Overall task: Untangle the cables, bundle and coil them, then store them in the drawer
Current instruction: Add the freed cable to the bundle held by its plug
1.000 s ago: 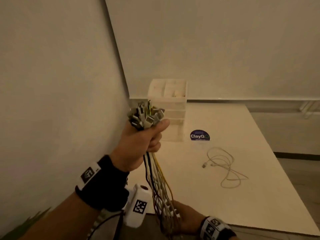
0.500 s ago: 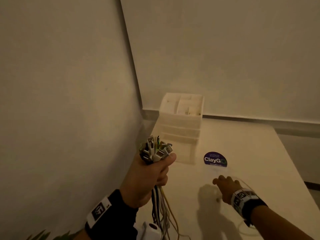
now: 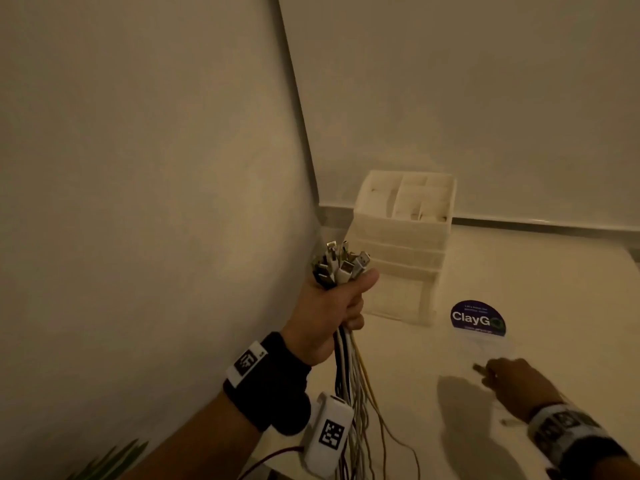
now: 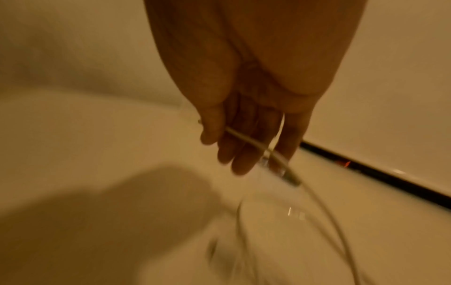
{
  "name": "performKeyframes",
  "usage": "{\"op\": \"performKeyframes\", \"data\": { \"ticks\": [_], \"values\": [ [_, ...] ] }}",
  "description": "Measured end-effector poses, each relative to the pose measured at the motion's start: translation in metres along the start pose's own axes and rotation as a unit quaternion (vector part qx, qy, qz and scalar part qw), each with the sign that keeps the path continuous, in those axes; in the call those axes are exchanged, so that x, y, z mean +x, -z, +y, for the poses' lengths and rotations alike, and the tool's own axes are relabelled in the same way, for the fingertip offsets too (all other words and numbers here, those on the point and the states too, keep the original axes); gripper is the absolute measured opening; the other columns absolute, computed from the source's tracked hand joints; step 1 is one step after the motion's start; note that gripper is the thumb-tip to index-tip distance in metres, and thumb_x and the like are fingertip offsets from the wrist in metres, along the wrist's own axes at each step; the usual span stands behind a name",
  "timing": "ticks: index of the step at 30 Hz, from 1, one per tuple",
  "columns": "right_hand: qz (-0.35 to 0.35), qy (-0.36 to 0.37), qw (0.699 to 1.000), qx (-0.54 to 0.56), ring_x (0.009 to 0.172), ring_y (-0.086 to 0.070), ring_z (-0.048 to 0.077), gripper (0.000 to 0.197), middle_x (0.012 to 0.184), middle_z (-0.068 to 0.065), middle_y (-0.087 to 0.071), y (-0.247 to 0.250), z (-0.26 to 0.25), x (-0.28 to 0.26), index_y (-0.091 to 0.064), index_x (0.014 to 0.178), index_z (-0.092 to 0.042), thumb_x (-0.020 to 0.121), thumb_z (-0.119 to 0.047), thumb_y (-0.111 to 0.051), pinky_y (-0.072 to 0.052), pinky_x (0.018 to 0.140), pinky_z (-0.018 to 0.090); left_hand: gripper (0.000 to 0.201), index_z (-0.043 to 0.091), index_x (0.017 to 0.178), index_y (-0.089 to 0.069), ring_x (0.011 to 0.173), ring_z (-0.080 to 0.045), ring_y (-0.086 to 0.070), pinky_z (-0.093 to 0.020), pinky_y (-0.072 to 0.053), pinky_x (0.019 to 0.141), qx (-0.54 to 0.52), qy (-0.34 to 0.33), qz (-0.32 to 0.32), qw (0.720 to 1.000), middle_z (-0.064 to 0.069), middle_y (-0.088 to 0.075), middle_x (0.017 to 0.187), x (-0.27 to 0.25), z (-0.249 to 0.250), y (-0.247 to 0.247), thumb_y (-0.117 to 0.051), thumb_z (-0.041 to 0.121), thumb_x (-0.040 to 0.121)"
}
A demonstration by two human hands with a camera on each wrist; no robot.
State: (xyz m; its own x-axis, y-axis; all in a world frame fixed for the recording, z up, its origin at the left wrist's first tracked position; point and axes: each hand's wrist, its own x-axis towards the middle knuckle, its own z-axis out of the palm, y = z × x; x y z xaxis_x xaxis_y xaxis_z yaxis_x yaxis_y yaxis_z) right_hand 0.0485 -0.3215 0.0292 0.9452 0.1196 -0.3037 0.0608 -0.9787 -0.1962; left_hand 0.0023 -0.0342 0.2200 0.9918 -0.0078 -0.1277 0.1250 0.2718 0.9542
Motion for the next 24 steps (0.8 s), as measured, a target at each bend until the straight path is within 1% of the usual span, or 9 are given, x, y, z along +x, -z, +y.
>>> {"op": "performKeyframes", "data": {
  "ticks": [4,6,8,10,12,15,18,21,24],
  "values": [
    [0.095,-0.018,0.964,0.246,0.051,-0.065,0.01,0.027,0.063,0.002,-0.069,0.094,-0.022,-0.03,-0.066,0.072,-0.012,0.089,-0.032,-0.063,-0.049,0.054,0.025,0.029,0.022,0.061,-0.053,0.044,-0.012,-0.032,-0.026,-0.037,0.047,-0.015,-0.005,-0.008,1.0,0.003,-0.031,0.05,0.004,0.01,-0.004,-0.069,0.024,0.085],
    [0.138,0.009,0.924,0.356,0.057,-0.063,0.017,0.025,0.069,0.011,-0.069,0.13,-0.046,-0.054,-0.068,0.077,-0.008,0.091,-0.028,-0.061,-0.05,0.059,0.031,0.026,0.02,0.064,-0.054,0.045,-0.014,-0.037,-0.031,-0.047,0.054,-0.017,-0.013,-0.018,1.0,0.002,-0.033,0.051,0.003,0.015,-0.007,-0.069,0.029,0.083],
    [0.129,0.054,0.868,0.476,0.067,-0.055,0.023,0.018,0.083,0.014,-0.068,0.153,-0.072,-0.079,-0.071,0.089,-0.006,0.094,-0.012,-0.054,-0.045,0.066,0.037,0.033,0.02,0.061,-0.049,0.043,-0.012,-0.033,-0.031,-0.048,0.054,-0.001,-0.018,-0.031,0.999,0.002,-0.03,0.051,0.002,0.016,-0.012,-0.067,0.033,0.085],
    [0.075,0.096,0.801,0.587,0.074,-0.049,0.027,0.027,0.085,0.01,-0.062,0.166,-0.099,-0.105,-0.07,0.1,-0.007,0.094,0.0,-0.045,-0.045,0.07,0.037,0.036,0.021,0.062,-0.046,0.043,-0.011,-0.026,-0.026,-0.04,0.046,0.005,-0.024,-0.042,0.999,0.002,-0.025,0.051,-0.003,0.017,-0.018,-0.069,0.04,0.081],
    [0.087,0.127,0.761,0.63,0.074,-0.053,0.027,0.029,0.081,0.011,-0.06,0.171,-0.124,-0.126,-0.067,0.105,-0.008,0.096,0.001,-0.041,-0.052,0.069,0.031,0.033,0.018,0.066,-0.052,0.044,-0.011,-0.023,-0.023,-0.03,0.042,-0.013,-0.032,-0.047,0.998,0.001,-0.024,0.053,-0.007,0.017,-0.025,-0.071,0.043,0.077],
    [0.203,0.148,0.75,0.611,0.065,-0.062,0.027,0.022,0.081,0.01,-0.071,0.17,-0.158,-0.147,-0.063,0.109,-0.01,0.095,-0.001,-0.049,-0.058,0.062,0.027,0.034,0.011,0.085,-0.064,0.044,-0.01,-0.025,-0.022,-0.027,0.041,-0.047,-0.04,-0.067,0.996,-0.001,-0.03,0.057,-0.015,0.013,-0.034,-0.071,0.042,0.076],
    [0.261,0.141,0.736,0.609,0.057,-0.068,0.021,0.008,0.079,0.008,-0.074,0.163,-0.178,-0.154,-0.062,0.099,-0.005,0.091,-0.005,-0.06,-0.059,0.057,0.032,0.035,0.011,0.095,-0.069,0.043,-0.008,-0.028,-0.019,-0.027,0.039,-0.051,-0.058,-0.088,0.993,-0.003,-0.045,0.067,-0.023,0.011,-0.041,-0.073,0.04,0.074],
    [0.312,0.133,0.739,0.583,0.059,-0.069,0.02,0.006,0.075,0.003,-0.072,0.152,-0.185,-0.156,-0.067,0.087,-0.012,0.087,-0.017,-0.068,-0.06,0.059,0.043,0.051,0.004,0.104,-0.068,0.041,-0.008,-0.032,-0.019,-0.028,0.041,-0.03,-0.066,-0.096,0.993,-0.006,-0.047,0.071,-0.029,0.009,-0.04,-0.077,0.041,0.07],
    [0.335,0.119,0.744,0.566,0.057,-0.068,0.017,0.01,0.069,-0.001,-0.07,0.143,-0.186,-0.16,-0.067,0.08,-0.01,0.085,-0.018,-0.07,-0.06,0.059,0.039,0.035,0.012,0.096,-0.07,0.048,-0.013,-0.041,-0.021,-0.036,0.043,-0.016,-0.063,-0.123,0.99,-0.012,-0.05,0.076,-0.036,0.006,-0.037,-0.078,0.034,0.07]
  ]
}}
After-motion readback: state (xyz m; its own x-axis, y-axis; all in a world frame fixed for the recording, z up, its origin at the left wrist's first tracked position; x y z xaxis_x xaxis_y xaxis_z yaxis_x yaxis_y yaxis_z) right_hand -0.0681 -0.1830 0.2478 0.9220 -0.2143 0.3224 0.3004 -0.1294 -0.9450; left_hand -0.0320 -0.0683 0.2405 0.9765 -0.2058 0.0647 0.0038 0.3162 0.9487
